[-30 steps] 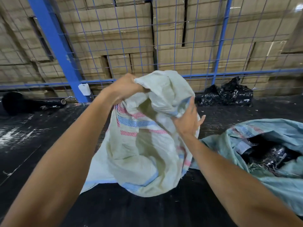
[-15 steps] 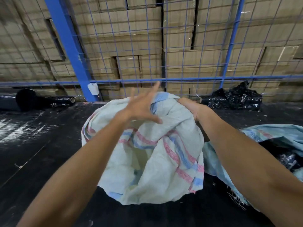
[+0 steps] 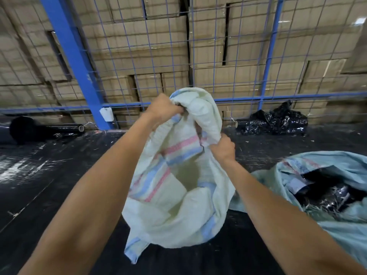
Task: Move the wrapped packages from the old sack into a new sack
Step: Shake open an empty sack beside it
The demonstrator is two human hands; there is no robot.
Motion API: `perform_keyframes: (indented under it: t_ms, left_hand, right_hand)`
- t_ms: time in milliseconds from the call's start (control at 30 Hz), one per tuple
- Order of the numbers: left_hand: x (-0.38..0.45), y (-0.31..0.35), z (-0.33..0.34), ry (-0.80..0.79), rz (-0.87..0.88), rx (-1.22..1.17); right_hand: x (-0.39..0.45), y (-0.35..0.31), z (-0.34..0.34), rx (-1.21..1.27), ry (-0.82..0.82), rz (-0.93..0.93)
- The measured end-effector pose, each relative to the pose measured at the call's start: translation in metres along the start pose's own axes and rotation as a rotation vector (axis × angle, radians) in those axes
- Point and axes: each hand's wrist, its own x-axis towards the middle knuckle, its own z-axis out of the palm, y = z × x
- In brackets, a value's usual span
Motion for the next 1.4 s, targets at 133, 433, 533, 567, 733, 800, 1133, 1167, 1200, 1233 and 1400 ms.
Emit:
perform_keyframes:
  t_ms: [133,433,533,567,733,800,1133,1167,1200,1233,1400]
  left_hand:
    - [-0.009,-0.058,-0.051,0.031,-0.209,0.757]
    - [-0.01,-0.075,-0.008,-0.322,0.155,0.575]
    - [-0.023,-0.043,0.039,-0.462,0.353,0.437]
    - [-0.026,-0.042,0.048,-0.403,0.306,0.429]
    - [-0.014,-0.047,0.042,-0.016,-0.062,0.534]
    - [-0.011,-0.041,0.044,-0.035,-0.026,0.379]
    - [-0.015,-0.142,-0.009,-0.12,0.053,1.221]
    - [-0.012,-0.143,-0.011,-0.238,-0.005,1.19]
    - [-0.011,-0.135,-0.015,-0.384,-0.044,1.077]
    - [-0.009,-0.123,-0.014,-0.503,-0.039,0.879]
    - [-0.033,-0.051,0.048,-0.512,0.288,0.477]
  right_hand:
    - [0.027,0.0,-0.047,0.064,-0.316,0.186]
    - [0.008,-0.048,-0.06,0.293,-0.519,0.197]
    - [0.009,-0.065,-0.053,0.18,-0.533,0.094]
    - [0.014,-0.065,-0.05,0.128,-0.533,0.052]
    - [0.019,-0.056,-0.059,0.125,-0.44,-0.121]
    - [0.011,-0.045,-0.051,-0.216,-0.553,-0.183]
    - [-0.006,0.019,-0.059,-0.183,-0.506,0.091]
    - [-0.005,0.012,-0.058,-0.07,-0.492,0.144]
    - [-0.005,0.006,-0.055,0.003,-0.495,0.176]
    - [-0.005,-0.002,-0.054,0.029,-0.517,0.191]
    - [0.003,-0.033,-0.027,-0.049,-0.549,0.04]
